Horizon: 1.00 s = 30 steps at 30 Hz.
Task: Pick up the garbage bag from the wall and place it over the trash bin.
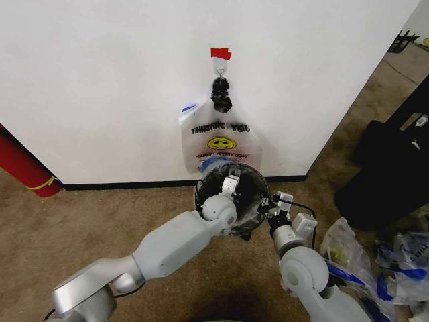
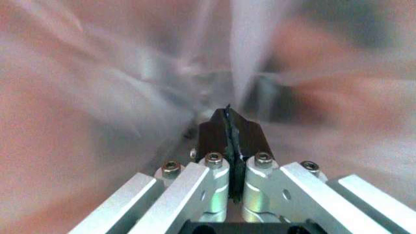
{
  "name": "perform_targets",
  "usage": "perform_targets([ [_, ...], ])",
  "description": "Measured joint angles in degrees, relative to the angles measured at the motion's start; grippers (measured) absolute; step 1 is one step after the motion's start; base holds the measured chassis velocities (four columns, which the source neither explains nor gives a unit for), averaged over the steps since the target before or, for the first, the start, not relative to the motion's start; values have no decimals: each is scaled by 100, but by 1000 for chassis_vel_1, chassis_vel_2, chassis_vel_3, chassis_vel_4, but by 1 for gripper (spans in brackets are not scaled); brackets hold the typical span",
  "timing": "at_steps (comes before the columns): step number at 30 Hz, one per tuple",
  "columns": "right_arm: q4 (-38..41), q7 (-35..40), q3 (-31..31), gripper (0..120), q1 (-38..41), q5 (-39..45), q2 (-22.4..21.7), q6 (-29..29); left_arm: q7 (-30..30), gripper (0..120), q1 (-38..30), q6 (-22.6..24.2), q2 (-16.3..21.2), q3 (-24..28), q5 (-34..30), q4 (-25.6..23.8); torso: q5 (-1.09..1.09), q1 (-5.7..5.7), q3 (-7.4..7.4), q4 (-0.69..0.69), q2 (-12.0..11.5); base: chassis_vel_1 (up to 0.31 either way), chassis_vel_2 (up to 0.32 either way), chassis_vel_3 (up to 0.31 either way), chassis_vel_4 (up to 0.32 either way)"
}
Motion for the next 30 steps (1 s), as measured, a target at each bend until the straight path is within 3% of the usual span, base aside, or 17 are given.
perform_targets([
  [2, -14, 1, 0, 0, 12, -4, 0, 0, -19, 0, 12, 31, 59, 14, -59, -149, 0, 0, 0, 0, 0, 0, 0, 0, 0],
  [7, -85, -88, -38, 0, 62, -376, -46, 59, -284, 0, -49, 422, 451, 149, -796, -1140, 0, 0, 0, 1, 0, 0, 0, 0, 0],
  [12, -70, -283, -86, 0, -9, -904, -156, 209, -521, 0, -267, 851, 746, 293, -1451, -1575, 0, 0, 0, 0, 0, 0, 0, 0, 0],
  [21, -47, -330, -99, 0, -7, -1048, -201, 277, -629, 0, -418, 1155, 708, 448, -1870, -1343, 0, 0, 0, 0, 0, 0, 0, 0, 0],
  [30, 6, -331, -106, 0, -18, -962, -208, 277, -354, 0, -331, 898, 380, 497, -1219, -665, 0, 0, 0, 0, 0, 0, 0, 0, 0],
])
